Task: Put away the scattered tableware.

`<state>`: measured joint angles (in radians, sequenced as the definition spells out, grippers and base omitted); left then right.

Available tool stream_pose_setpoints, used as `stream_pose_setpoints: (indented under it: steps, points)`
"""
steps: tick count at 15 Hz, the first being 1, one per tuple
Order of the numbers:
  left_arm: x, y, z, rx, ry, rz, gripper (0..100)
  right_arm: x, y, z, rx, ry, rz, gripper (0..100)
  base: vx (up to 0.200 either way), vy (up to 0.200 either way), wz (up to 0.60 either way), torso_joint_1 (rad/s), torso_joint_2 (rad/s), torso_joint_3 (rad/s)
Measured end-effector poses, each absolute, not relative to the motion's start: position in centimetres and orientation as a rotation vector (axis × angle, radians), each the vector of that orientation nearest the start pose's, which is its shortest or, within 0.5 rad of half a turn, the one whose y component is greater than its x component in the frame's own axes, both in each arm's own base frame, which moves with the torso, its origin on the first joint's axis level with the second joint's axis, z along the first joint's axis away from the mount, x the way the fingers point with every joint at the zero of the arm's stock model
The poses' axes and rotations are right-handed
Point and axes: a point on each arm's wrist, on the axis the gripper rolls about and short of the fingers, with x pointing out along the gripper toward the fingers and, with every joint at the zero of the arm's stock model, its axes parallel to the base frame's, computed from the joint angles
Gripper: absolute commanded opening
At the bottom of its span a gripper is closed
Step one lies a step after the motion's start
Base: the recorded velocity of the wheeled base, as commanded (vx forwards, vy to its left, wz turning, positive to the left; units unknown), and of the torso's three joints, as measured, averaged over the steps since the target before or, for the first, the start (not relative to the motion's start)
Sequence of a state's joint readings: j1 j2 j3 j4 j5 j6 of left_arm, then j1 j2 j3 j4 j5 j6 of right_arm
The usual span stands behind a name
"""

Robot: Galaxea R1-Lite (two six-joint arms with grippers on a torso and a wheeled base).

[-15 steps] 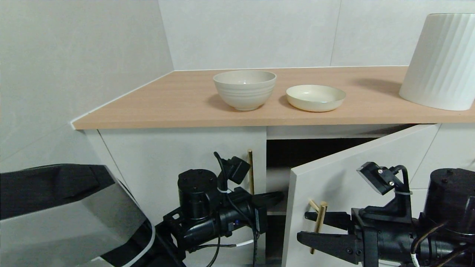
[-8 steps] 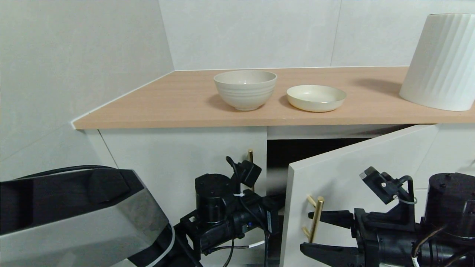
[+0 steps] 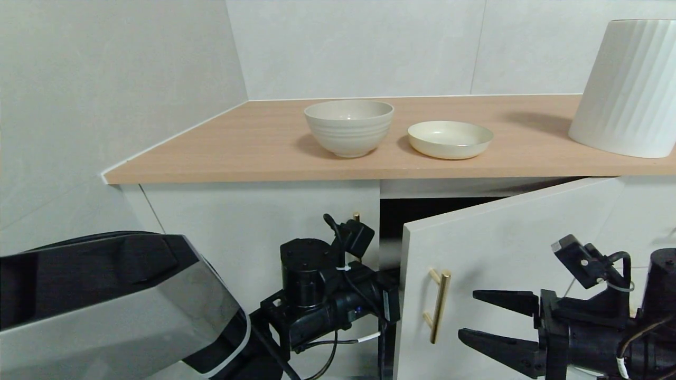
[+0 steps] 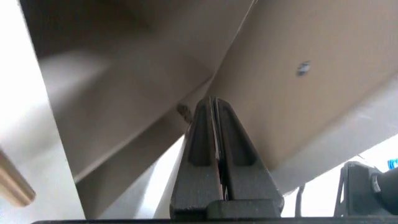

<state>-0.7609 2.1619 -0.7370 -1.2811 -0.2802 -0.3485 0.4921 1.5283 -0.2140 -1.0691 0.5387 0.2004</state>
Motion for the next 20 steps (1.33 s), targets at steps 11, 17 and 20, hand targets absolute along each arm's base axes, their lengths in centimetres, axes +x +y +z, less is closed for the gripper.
stream_pose_setpoints:
  steps: [11, 17, 20]
  points:
    - [25.1, -25.8, 8.5, -0.264, 0.317, -1.026, 0, 11.1, 6.0, 18.7, -0.002, 0.493, 0.527, 100, 0.000, 0.000, 0.00, 0.000, 0.00, 0.000]
    - [25.0, -25.9, 8.4, -0.264, 0.320, -1.027, 0, 10.2, 5.9, 19.8, 0.016, 0.439, 0.595, 100, -0.167, 0.000, 0.00, 0.004, 0.00, 0.004]
    - [25.1, -26.0, 8.2, -0.263, 0.322, -1.028, 0, 10.1, 5.9, 19.6, 0.018, 0.448, 0.610, 100, -0.067, 0.000, 0.00, -0.002, 0.00, 0.001]
